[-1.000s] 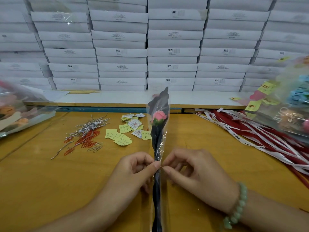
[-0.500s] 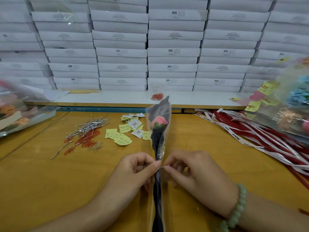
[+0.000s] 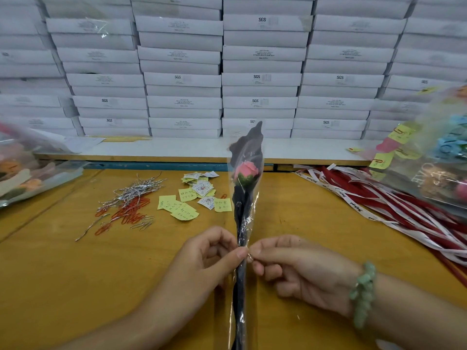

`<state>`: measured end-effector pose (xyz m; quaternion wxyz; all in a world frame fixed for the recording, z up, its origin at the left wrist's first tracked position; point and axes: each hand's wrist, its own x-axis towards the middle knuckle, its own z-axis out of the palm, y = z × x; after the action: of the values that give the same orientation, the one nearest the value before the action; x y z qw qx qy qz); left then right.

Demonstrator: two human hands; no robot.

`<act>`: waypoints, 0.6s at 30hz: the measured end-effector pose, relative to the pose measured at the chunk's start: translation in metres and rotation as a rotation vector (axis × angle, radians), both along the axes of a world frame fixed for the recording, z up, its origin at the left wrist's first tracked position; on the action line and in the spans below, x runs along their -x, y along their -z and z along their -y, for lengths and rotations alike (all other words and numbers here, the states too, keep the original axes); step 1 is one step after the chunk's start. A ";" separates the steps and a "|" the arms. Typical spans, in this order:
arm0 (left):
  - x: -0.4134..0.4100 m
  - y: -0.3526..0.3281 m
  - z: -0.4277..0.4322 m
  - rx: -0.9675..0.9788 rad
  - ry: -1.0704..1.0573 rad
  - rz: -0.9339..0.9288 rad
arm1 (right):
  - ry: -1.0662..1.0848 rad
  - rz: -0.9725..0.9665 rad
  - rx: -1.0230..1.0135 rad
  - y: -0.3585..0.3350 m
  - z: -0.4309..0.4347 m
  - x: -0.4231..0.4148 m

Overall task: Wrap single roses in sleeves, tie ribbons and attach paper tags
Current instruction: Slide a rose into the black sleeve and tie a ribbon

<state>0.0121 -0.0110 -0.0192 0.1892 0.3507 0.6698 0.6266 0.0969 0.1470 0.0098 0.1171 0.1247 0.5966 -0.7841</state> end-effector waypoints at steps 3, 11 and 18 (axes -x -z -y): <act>0.001 0.002 -0.002 -0.032 -0.024 0.035 | -0.040 -0.031 -0.094 0.001 -0.001 0.000; 0.004 0.001 -0.001 0.003 -0.048 0.079 | -0.141 -0.220 -0.640 0.001 -0.005 0.002; 0.002 -0.002 -0.001 -0.029 -0.098 0.105 | -0.111 -0.179 -0.914 -0.011 -0.028 0.006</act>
<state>0.0105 -0.0101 -0.0169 0.1879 0.2867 0.6665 0.6621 0.0910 0.1754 0.0204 0.0403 0.0632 0.8943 -0.4412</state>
